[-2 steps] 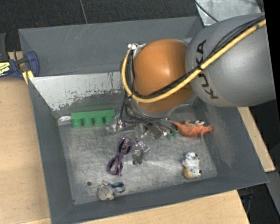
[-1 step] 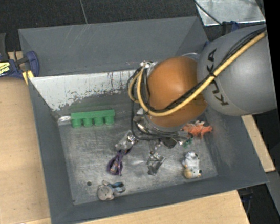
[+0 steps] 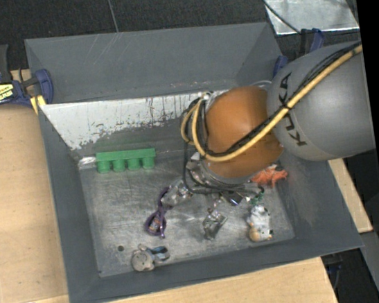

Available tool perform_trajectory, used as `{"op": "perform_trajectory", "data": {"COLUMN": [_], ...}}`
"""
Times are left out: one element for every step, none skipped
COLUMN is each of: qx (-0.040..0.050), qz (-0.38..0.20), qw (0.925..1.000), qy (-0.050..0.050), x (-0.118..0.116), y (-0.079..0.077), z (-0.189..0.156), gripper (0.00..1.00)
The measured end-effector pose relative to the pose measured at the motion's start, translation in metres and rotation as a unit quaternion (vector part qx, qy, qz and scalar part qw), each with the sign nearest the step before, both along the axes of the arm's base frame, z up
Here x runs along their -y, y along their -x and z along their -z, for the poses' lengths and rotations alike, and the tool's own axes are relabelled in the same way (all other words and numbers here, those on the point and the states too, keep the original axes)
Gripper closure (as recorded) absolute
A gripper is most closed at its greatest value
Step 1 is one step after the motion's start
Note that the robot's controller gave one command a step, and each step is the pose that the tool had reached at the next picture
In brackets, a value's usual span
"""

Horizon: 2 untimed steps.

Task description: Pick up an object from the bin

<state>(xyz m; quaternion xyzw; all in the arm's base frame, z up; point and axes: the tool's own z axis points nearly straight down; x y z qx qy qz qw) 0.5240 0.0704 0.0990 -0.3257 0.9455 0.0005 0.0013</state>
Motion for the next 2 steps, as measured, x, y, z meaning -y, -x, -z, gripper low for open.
{"op": "perform_trajectory", "data": {"qx": [0.0037,0.0026], "qz": [-0.027,-0.294], "qw": [0.9996,0.9557], "qy": [0.000,-0.001], "x": [-0.022,-0.044], "y": [-0.006,-0.027], "z": [0.009,0.020], "gripper": [0.00,1.00]}}
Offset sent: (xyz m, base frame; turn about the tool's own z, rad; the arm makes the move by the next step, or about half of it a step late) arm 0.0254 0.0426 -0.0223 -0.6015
